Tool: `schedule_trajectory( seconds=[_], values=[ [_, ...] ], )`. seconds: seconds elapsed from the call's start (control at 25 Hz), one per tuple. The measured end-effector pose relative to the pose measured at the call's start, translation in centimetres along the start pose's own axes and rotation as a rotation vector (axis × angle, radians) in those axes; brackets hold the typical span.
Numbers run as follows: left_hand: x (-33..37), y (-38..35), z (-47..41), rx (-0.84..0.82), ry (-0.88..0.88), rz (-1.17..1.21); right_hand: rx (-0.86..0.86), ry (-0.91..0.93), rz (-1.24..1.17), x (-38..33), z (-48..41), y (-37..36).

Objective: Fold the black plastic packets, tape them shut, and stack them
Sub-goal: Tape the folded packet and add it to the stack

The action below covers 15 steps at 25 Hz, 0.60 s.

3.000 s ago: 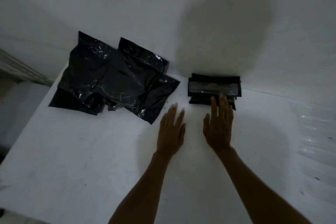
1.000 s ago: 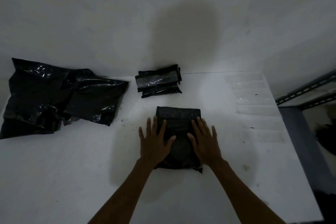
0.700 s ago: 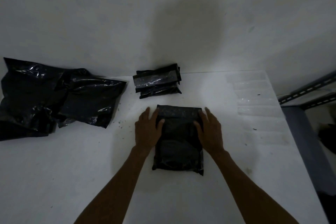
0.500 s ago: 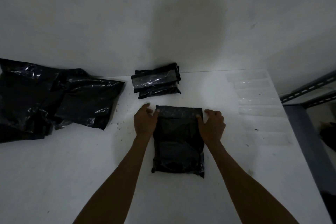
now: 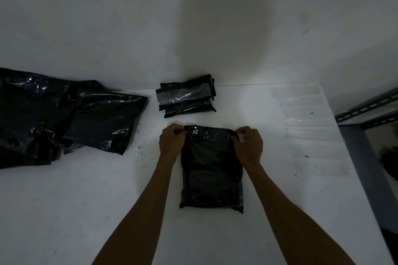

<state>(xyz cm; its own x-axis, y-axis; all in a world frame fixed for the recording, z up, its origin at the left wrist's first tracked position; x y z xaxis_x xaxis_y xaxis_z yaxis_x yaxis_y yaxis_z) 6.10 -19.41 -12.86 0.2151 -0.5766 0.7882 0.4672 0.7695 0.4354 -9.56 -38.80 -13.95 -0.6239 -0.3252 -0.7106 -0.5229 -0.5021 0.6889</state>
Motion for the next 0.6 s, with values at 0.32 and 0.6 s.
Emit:
schedule_trajectory(
  seconds=[0.32, 0.6],
  values=[
    [0.6, 0.4, 0.1, 0.016, -0.108, 0.097, -0.001, -0.123, -0.373, 0.2, -0.9, 1.8],
    [-0.3, 1.1, 0.1, -0.005, -0.217, -0.022, -0.068, -0.152, -0.426, 0.8, -1.8, 2.3]
  ],
)
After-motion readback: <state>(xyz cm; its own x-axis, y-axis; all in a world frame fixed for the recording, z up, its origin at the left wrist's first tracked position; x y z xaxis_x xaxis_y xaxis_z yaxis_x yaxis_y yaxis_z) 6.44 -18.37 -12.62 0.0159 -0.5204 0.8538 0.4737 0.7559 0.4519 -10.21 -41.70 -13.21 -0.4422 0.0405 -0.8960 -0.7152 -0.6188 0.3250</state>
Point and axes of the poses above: each hand's wrist, its own z-axis away from the middle knuckle, its own y-axis out of the back of the hand, x = y × z, the point moved 2 cm from there along -z, towards the middle knuckle, and after that the axes turned 3 degrees about -x, right-handed, at the moved point
